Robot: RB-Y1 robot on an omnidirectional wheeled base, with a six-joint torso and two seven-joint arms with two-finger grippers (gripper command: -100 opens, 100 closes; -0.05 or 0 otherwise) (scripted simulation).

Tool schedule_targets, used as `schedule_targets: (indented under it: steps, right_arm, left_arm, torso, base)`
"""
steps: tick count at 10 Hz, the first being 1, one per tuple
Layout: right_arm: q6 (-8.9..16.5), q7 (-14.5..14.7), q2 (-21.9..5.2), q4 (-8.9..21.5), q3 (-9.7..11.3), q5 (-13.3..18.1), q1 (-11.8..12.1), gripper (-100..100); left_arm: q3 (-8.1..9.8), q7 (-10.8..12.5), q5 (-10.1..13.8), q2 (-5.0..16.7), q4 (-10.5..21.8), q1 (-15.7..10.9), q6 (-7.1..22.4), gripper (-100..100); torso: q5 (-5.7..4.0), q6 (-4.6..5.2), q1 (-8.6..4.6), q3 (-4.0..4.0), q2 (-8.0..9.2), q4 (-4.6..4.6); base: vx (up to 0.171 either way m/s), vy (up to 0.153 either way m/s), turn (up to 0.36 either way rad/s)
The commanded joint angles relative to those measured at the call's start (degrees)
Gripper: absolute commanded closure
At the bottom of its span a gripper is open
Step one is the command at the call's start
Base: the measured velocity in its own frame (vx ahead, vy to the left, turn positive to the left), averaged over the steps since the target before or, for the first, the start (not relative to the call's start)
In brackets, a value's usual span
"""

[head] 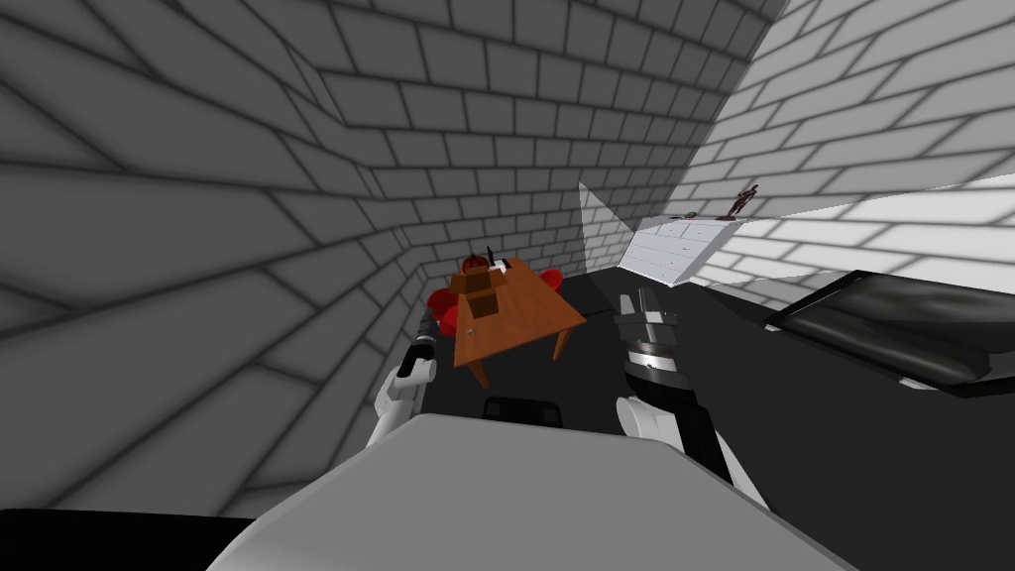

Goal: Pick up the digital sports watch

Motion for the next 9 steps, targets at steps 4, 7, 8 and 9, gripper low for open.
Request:
schedule_targets:
  steps: [4, 7, 8, 9]
  right_arm:
    - [0.0, 0.0, 0.0, 0.0, 0.0, 0.0, 0.0, 0]
    - [0.0, 0.0, 0.0, 0.0, 0.0, 0.0, 0.0, 0]
    - [0.0, 0.0, 0.0, 0.0, 0.0, 0.0, 0.0, 0]
    - [0.0, 0.0, 0.0, 0.0, 0.0, 0.0, 0.0, 0]
  left_arm:
    - [1.90, 0.8, 0.0, 0.6, 7.6, -3.6, 5.0, -100]
    - [3.37, 1.3, 0.0, 0.9, 12.0, -6.3, 8.9, -100]
    - [4.08, 1.6, 0.0, 1.1, 14.0, -7.7, 10.6, -100]
    - [4.08, 1.6, 0.0, 1.1, 15.1, -7.7, 10.8, -100]
  torso:
    - [-0.03, 0.00, -0.13, -0.02, -0.04, -0.01]
    - [0.01, -0.03, 0.06, 0.00, 0.01, 0.00]
    - [0.01, -0.02, 0.04, 0.00, 0.01, 0.00]
    - [-0.01, -0.01, -0.03, -0.01, -0.01, 0.00]
  base:
    - [0.024, -0.071, -0.044]
    - [0.021, -0.047, -0.034]
    - [0.026, -0.068, -0.071]
    - [0.024, -0.056, -0.028]
